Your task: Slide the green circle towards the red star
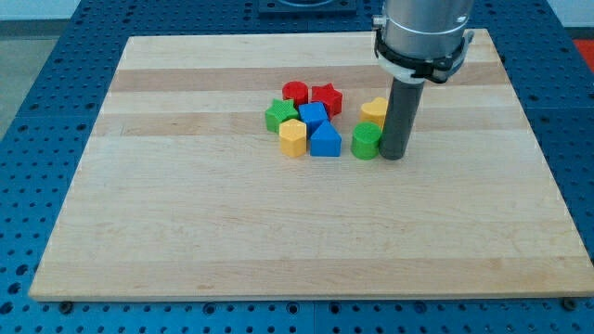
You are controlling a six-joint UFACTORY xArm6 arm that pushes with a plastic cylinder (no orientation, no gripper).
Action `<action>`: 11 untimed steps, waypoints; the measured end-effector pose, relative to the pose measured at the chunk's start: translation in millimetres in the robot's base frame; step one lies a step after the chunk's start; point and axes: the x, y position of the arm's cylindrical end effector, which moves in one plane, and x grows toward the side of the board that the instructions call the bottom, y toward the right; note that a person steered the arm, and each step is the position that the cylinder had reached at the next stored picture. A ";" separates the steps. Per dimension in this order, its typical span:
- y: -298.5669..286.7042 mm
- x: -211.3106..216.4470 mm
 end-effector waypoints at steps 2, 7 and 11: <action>0.0 -2.8; -22.2 4.8; -26.7 -3.3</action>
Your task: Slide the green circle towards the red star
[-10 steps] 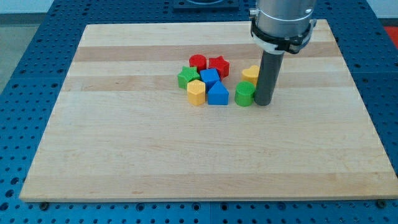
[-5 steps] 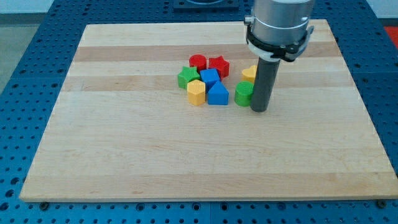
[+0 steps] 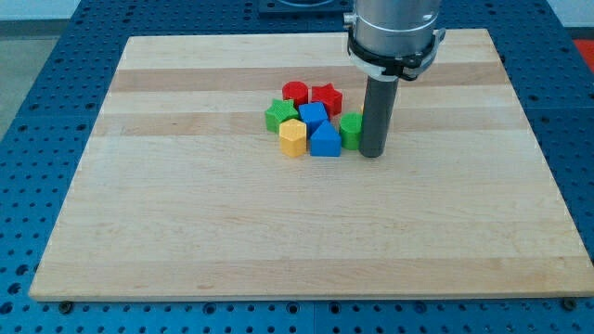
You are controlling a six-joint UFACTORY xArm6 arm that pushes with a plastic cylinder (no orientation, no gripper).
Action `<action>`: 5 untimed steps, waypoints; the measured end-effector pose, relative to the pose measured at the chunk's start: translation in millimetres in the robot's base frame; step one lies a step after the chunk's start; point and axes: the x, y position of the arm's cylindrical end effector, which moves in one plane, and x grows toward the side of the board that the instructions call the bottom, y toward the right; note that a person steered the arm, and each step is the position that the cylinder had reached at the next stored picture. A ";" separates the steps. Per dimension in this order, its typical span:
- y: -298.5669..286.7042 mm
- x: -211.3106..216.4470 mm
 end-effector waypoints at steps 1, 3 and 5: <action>-1.2 -3.3; -1.3 -5.4; 16.6 -5.4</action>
